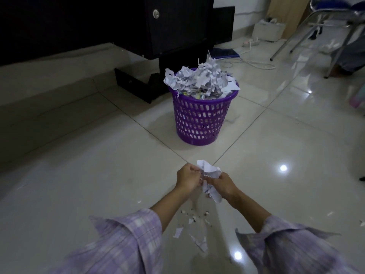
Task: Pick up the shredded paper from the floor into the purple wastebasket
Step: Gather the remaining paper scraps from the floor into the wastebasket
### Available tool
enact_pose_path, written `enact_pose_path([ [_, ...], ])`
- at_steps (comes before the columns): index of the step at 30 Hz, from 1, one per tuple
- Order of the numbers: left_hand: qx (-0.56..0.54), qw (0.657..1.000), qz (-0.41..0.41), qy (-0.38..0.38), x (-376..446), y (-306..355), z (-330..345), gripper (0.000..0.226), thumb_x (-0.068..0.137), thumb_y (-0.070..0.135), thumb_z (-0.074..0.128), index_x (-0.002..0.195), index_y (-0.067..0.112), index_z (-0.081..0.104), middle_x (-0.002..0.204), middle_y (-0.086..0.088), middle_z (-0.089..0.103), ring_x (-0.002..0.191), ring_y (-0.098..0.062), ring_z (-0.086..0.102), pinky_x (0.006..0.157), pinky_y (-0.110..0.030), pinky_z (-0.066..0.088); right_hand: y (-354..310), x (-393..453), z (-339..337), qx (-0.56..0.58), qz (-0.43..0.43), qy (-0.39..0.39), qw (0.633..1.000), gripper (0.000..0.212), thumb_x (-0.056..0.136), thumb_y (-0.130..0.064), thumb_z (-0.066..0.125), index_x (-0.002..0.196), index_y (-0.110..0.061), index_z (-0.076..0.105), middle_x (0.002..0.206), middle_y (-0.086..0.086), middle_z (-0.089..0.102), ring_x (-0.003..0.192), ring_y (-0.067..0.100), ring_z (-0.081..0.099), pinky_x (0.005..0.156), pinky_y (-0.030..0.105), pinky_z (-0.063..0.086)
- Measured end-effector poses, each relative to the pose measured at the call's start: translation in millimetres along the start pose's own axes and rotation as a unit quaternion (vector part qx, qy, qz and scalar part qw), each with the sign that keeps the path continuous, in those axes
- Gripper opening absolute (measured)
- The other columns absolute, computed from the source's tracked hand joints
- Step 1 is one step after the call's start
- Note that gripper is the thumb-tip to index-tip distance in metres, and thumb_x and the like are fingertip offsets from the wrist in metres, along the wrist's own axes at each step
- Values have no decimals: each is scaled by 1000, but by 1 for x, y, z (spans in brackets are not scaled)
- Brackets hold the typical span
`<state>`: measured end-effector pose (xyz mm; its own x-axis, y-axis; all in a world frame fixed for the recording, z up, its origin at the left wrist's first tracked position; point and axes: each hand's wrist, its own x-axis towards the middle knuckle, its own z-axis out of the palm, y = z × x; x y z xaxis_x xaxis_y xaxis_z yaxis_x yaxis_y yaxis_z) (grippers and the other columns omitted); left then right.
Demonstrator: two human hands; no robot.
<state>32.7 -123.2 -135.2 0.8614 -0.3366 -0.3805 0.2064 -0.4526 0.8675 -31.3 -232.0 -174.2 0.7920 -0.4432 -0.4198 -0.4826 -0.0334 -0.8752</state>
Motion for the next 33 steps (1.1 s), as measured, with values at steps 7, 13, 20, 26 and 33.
enact_pose_path([
  [7,146,978,136,55,31,63,-32,19,86,4,51,102,5,61,110,-13,63,102,-28,59,85,-30,46,-93,8,-30,23,-65,39,997,17,90,-9,61,106,-3,65,87,13,67,76,27,64,66,35,57],
  [13,189,949,221,119,49,132,-64,42,91,12,52,131,3,40,134,-14,39,122,-29,45,95,-33,38,-179,26,-54,-132,-220,175,950,27,96,-21,54,117,-6,59,108,12,65,102,29,60,82,34,47],
  [20,171,948,233,133,98,179,-89,66,99,24,45,151,6,9,159,-14,1,140,-32,27,101,-34,35,-250,80,-75,-265,-332,309,851,26,95,-16,50,118,-6,57,106,22,56,94,38,56,68,28,32],
  [26,190,961,187,73,148,182,-93,72,99,35,42,153,10,2,160,-13,1,146,-31,12,115,-42,21,-254,122,-65,-380,-332,275,819,39,93,-12,53,132,-15,53,121,20,47,110,40,48,80,40,43],
  [33,262,920,291,39,172,176,-75,45,99,24,36,140,7,33,146,-12,37,138,-31,30,116,-41,13,-236,160,-51,-446,-299,182,824,43,92,-12,54,135,-14,51,130,18,48,123,38,41,95,42,41],
])
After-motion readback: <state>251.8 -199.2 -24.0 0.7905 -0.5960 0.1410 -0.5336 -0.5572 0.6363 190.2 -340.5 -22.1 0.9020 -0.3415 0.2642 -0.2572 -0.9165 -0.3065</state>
